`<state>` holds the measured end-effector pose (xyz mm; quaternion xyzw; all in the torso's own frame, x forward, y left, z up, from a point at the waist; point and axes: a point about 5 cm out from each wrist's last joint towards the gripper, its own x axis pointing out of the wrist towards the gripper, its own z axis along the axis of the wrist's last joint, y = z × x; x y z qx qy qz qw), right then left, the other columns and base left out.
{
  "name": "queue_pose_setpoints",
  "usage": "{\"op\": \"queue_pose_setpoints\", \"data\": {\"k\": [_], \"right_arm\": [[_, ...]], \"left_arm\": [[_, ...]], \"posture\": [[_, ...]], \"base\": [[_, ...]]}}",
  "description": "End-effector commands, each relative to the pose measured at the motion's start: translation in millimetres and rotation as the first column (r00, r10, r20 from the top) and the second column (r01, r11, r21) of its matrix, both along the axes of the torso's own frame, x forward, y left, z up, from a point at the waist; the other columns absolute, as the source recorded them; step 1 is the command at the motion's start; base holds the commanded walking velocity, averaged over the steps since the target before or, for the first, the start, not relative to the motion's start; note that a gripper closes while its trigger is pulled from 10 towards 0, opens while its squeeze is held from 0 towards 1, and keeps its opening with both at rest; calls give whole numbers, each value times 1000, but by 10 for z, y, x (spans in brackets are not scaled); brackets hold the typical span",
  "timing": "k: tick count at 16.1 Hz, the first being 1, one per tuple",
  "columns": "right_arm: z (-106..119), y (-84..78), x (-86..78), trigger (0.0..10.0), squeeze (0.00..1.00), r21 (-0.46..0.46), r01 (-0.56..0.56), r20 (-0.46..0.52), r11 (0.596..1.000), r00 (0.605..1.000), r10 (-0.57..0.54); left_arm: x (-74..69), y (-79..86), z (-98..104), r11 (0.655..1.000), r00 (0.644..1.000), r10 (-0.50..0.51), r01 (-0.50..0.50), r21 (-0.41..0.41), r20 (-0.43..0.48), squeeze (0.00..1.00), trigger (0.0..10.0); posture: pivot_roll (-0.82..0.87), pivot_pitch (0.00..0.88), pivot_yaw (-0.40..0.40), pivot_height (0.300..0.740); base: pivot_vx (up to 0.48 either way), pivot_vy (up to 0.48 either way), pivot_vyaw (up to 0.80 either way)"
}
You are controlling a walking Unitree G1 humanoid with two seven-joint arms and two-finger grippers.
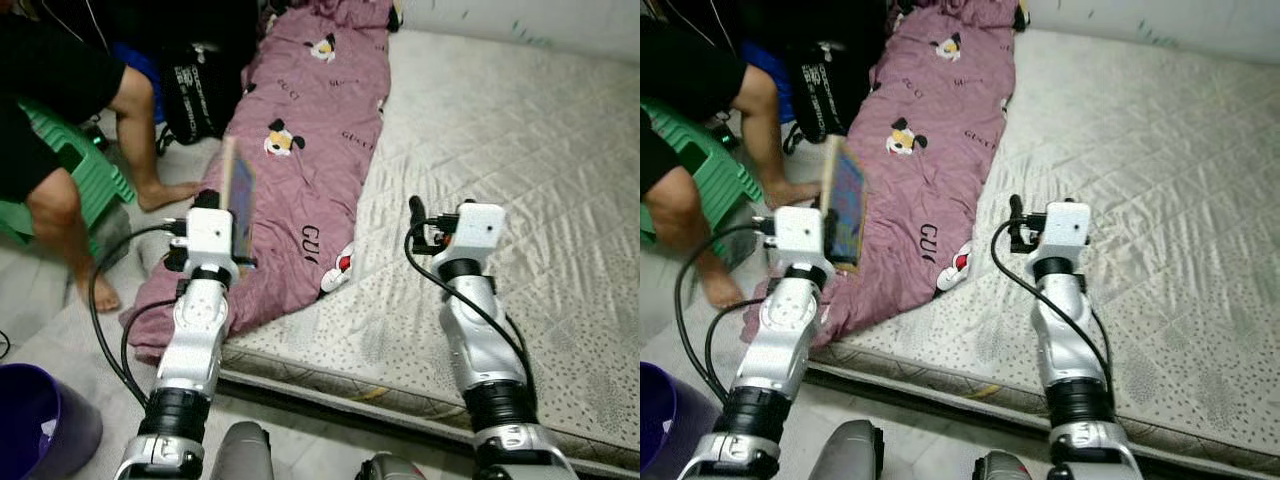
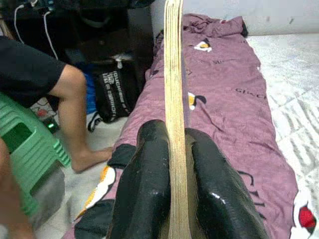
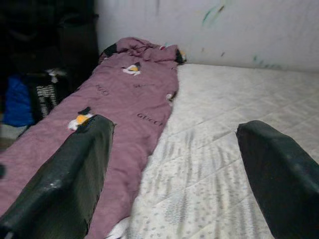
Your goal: Clean up the room
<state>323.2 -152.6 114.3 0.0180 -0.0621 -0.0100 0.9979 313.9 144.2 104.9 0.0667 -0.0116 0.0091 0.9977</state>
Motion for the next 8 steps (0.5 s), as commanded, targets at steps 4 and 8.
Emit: {"op": "queue_pose_setpoints", "data": {"k": [4,8], "right_arm": [[-82,-42,-49,10000,0,22,45,-36,999,998,-45],[-116,-59,-74,10000,0,31,75,-42,997,996,-74]], "left_arm": [[0,-55,47,999,999,-45,45,-10,23,0,10000],[-44,-161,-69,996,997,-73,72,-48,-20,0,10000]], "posture": [[-23,96,7,740],[-54,92,40,740]], "base": [[0,0,-167],[0,0,-800]]}}
